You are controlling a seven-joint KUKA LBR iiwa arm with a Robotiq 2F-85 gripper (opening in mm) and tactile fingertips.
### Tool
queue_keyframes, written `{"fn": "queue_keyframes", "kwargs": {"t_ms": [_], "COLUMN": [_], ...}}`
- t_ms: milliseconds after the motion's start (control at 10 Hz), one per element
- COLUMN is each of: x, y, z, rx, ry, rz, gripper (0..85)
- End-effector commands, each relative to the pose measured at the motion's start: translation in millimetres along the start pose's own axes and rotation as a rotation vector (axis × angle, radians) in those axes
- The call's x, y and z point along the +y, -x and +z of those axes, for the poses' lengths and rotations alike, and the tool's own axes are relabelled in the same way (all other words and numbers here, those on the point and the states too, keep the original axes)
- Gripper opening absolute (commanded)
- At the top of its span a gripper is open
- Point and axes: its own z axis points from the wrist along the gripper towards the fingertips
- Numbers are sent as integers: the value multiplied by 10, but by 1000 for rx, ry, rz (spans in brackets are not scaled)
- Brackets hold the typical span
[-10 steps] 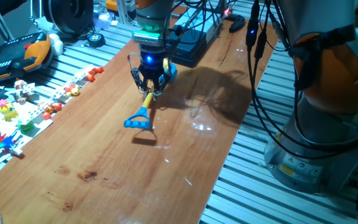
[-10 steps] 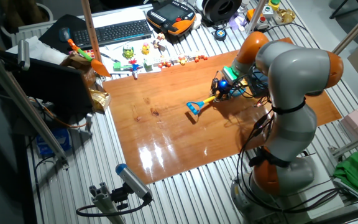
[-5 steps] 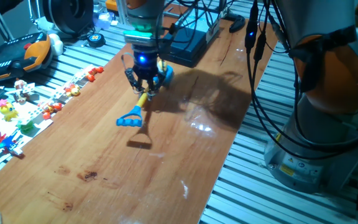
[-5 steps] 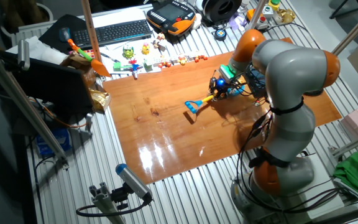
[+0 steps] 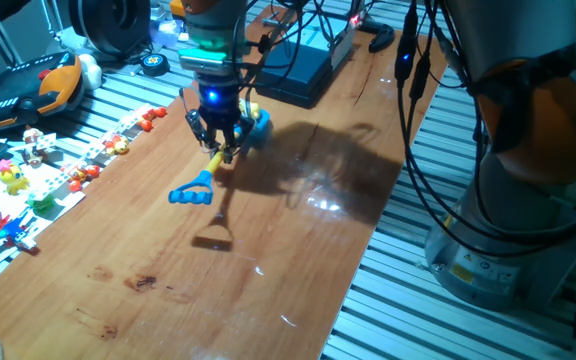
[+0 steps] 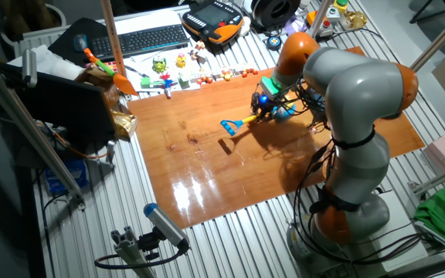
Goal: Use a shovel to scoop up an object
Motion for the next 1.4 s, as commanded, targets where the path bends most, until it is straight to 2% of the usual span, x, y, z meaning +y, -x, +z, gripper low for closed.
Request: {"fn": "queue_keyframes", "kwargs": {"t_ms": [0, 300, 600, 700, 900, 1300], "x": [7, 18, 39, 38, 28, -15], "y": [-23, -166, -390, -462, -631, -933], "z": [4, 7, -36, -36, -3, 53], "rx": [-1, -4, -14, -26, -48, -68], "ry": [4, 8, 10, 11, 9, 6], "rz": [1, 9, 14, 12, 11, 16], "gripper": [7, 7, 7, 7, 7, 7]}}
